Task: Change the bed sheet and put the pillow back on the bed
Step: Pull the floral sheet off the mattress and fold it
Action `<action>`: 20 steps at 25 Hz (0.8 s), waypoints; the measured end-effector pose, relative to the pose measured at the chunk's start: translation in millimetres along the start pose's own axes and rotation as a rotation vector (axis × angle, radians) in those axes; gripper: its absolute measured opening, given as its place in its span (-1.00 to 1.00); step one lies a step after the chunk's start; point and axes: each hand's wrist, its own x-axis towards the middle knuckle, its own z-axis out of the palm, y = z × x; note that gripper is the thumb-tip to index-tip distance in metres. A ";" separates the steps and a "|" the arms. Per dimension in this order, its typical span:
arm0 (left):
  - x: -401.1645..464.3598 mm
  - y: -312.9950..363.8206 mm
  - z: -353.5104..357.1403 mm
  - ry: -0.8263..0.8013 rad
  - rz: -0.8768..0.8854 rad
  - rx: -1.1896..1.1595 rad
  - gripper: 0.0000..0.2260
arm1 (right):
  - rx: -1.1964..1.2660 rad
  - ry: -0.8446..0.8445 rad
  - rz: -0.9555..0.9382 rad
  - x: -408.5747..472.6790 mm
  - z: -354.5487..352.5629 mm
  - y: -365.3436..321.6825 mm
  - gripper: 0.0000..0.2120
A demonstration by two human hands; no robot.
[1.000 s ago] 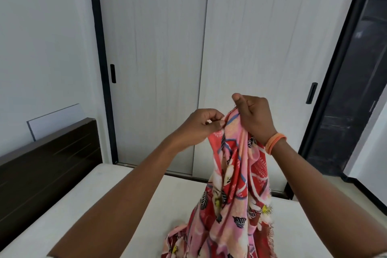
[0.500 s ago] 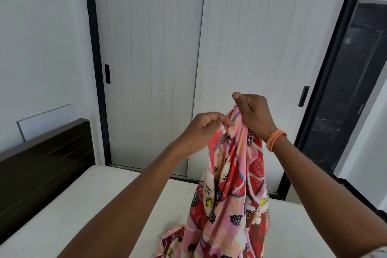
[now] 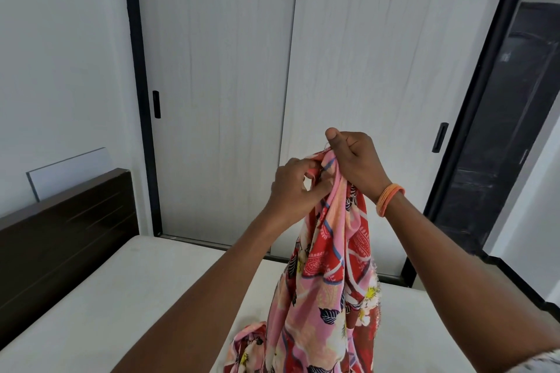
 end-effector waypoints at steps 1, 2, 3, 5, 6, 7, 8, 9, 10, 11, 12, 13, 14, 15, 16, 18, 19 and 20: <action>-1.1 2.5 0.0 -0.046 -0.061 -0.144 -0.79 | 0.015 -0.004 0.002 -0.2 -0.4 0.7 -0.41; -2.8 4.6 -0.5 -0.090 -0.100 -0.237 -0.80 | 0.015 -0.006 0.000 -0.7 -1.3 1.4 -0.39; -4.1 5.7 -1.1 -0.112 -0.105 -0.265 -0.81 | 0.000 -0.002 -0.001 -1.0 -2.6 2.7 -0.39; -6.8 9.9 -2.8 -0.078 -0.072 -0.243 -0.87 | -0.024 0.014 0.004 -2.1 -7.3 6.1 -0.45; -7.8 12.3 -4.5 -0.061 -0.065 -0.258 -0.88 | -0.040 0.014 0.008 -2.1 -9.2 8.2 -0.47; -8.8 15.1 -5.8 -0.073 -0.077 -0.295 -0.88 | -0.055 0.013 0.007 -2.4 -11.1 10.0 -0.48; -10.0 15.1 -6.8 -0.109 -0.110 -0.336 -0.87 | -0.061 0.017 0.001 -3.1 -11.6 11.2 -0.47; -11.8 14.9 -7.1 -0.166 -0.151 -0.372 -0.86 | -0.063 0.034 -0.002 -3.3 -11.9 13.0 -0.46; -14.8 14.0 -5.9 -0.227 -0.190 -0.393 -0.85 | -0.067 0.055 0.000 -3.6 -12.5 14.4 -0.45; -19.5 11.6 -3.1 -0.279 -0.220 -0.383 -0.85 | -0.075 0.078 0.004 -3.0 -12.5 15.8 -0.43; -25.9 9.9 0.8 -0.319 -0.237 -0.340 -0.84 | -0.080 0.100 0.015 -1.8 -12.5 16.8 -0.43; -34.3 8.4 6.6 -0.355 -0.249 -0.295 -0.84 | -0.076 0.123 0.040 -1.0 -12.7 17.5 -0.43; -43.0 6.4 12.6 -0.390 -0.258 -0.276 -0.82 | -0.066 0.142 0.072 -0.2 -13.1 18.0 -0.44; -50.6 2.6 19.2 -0.417 -0.265 -0.263 -0.79 | -0.054 0.161 0.103 0.9 -13.5 19.1 -0.43; -57.9 -1.4 26.4 -0.433 -0.268 -0.236 -0.77 | -0.037 0.176 0.129 0.9 -14.2 20.5 -0.43; -67.0 -10.7 38.8 -0.390 -0.236 -0.097 -0.71 | 0.002 0.202 0.164 1.5 -15.3 22.9 -0.43; -70.4 -16.7 44.5 -0.369 -0.216 -0.004 -0.64 | 0.017 0.217 0.176 2.2 -16.2 23.3 -0.43; -74.8 -22.4 50.1 -0.368 -0.202 0.062 -0.57 | 0.028 0.236 0.186 3.6 -17.5 23.5 -0.44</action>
